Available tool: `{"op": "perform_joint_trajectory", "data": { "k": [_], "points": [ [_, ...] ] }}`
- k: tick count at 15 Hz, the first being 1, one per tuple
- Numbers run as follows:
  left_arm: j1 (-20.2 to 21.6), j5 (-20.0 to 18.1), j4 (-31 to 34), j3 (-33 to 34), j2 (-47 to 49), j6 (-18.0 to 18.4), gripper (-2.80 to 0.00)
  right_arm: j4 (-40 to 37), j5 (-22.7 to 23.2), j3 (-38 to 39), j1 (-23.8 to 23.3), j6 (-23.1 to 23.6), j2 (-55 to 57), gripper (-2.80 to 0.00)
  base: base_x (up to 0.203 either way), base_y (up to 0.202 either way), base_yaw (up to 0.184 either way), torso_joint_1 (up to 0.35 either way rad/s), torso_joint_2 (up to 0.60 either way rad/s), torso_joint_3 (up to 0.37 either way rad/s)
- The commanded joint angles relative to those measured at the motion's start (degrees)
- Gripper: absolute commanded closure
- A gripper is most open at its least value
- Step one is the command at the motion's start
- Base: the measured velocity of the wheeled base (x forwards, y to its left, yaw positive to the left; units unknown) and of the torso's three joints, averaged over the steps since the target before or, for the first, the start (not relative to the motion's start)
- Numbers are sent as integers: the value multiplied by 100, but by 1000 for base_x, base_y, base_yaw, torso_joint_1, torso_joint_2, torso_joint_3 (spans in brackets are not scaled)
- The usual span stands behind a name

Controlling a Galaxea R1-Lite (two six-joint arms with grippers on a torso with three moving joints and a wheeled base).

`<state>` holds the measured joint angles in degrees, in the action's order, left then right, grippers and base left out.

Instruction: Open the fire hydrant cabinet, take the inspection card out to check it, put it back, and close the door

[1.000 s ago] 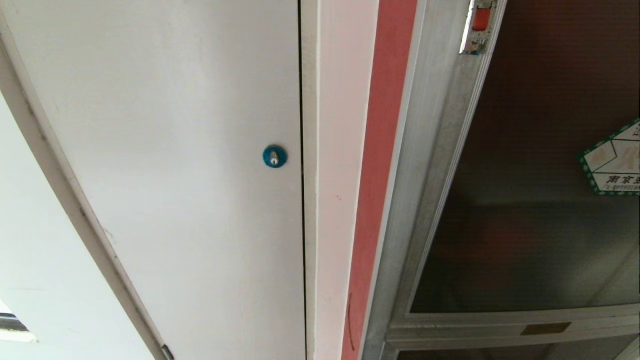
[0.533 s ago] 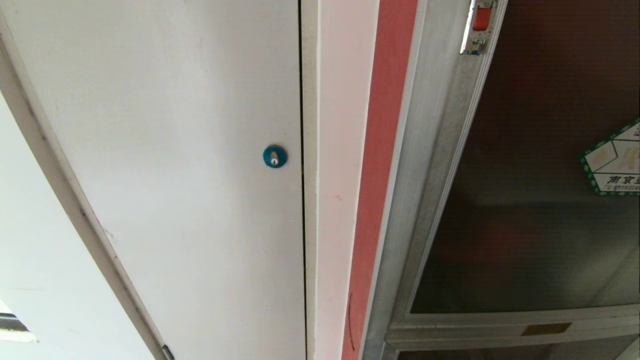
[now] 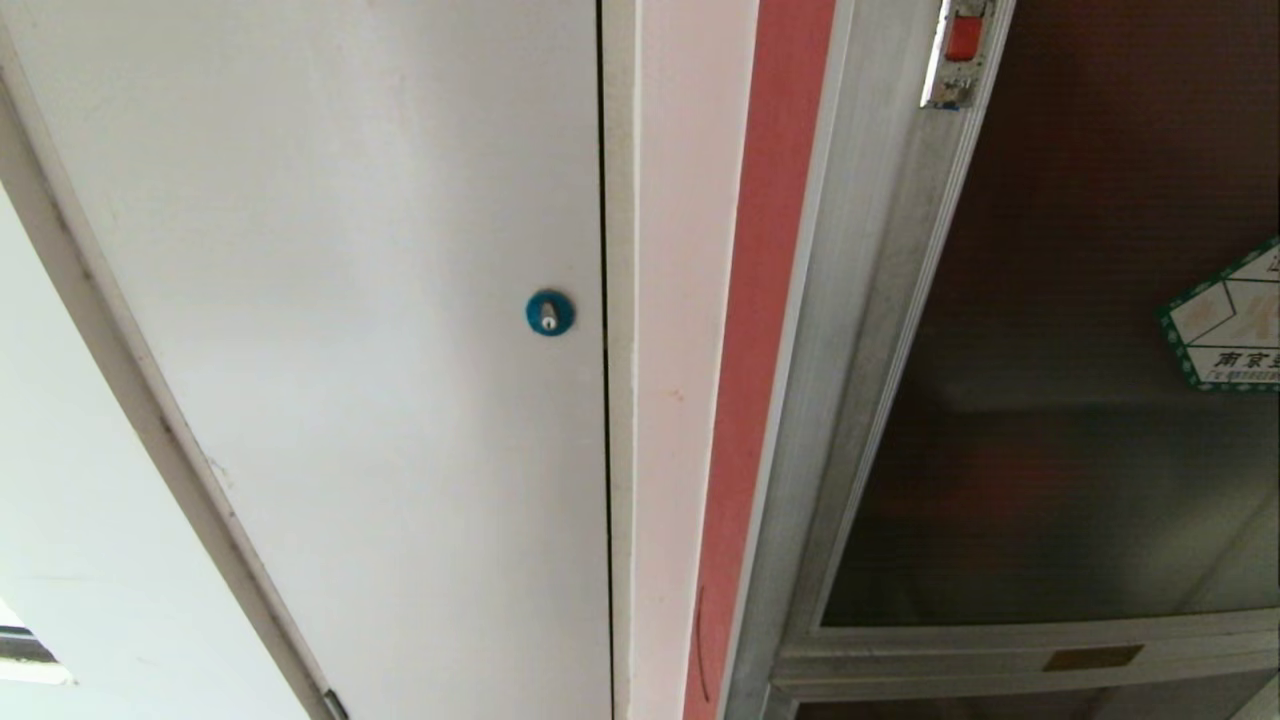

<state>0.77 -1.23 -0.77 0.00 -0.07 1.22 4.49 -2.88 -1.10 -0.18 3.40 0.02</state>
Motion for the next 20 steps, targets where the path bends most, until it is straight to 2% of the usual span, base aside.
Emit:
{"op": "perform_joint_trajectory", "data": {
  "k": [1,4,20],
  "points": [
    [2,0,-2,44,7,1,0,-180,218,107,1,-43,-11,0,0,0,0,0,0,0],
    [2,0,-2,44,7,1,0,-476,270,110,1,-279,-11,0,0,0,0,0,0,0],
    [2,0,-2,37,7,1,0,-467,367,110,27,-342,-11,0,0,0,0,0,0,0]
  ]
}}
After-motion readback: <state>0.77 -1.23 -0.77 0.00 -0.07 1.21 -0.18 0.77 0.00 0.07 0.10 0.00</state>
